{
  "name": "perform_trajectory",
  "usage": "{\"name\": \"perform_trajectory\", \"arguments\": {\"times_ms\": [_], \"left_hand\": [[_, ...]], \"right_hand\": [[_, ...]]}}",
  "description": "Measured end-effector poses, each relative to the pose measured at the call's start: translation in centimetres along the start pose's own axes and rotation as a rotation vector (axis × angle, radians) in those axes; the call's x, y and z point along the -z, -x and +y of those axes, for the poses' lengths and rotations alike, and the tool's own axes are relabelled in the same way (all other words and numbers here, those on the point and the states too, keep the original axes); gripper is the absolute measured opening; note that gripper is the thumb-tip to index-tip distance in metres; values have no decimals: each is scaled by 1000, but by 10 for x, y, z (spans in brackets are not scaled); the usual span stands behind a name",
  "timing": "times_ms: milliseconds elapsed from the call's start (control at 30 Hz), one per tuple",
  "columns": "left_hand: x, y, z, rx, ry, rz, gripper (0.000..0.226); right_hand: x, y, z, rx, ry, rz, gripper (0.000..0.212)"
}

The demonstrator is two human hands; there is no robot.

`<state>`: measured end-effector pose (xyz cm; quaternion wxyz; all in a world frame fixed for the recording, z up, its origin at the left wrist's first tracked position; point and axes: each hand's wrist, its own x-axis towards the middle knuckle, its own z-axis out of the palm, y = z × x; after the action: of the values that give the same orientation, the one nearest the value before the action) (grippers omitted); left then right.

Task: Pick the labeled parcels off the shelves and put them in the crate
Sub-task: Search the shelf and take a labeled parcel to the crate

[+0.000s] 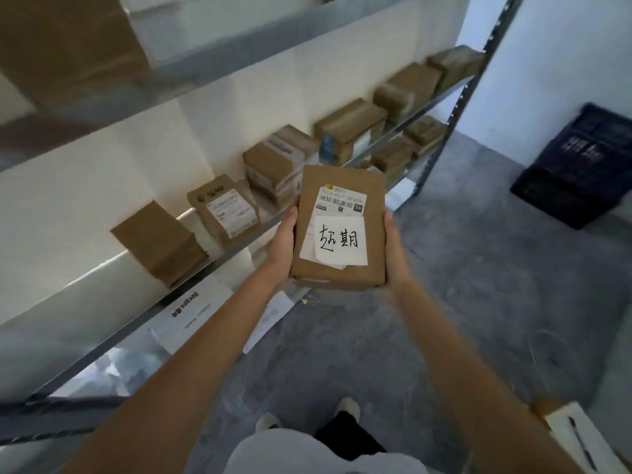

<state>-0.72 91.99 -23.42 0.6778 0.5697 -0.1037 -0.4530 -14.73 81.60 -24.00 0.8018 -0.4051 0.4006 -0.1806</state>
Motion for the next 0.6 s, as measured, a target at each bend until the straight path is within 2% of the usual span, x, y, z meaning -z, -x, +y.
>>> {"name": "perform_trajectory", "arguments": {"times_ms": [133,300,467,600], "left_hand": [[-59,-23,-18,68,-64,-75,46],[-115,-54,-41,104,-148,-145,49],[-169,-99,-47,164,-266,-324,51],[-221,-148,-53,67,-337,-389,43]], "right_hand": [[60,-4,-24,22,-26,117,56],[119,-14,-37,11,-102,182,60],[160,-29,-59,41,-188,267,55],[194,-54,-84,63,-241,371,55]]}}
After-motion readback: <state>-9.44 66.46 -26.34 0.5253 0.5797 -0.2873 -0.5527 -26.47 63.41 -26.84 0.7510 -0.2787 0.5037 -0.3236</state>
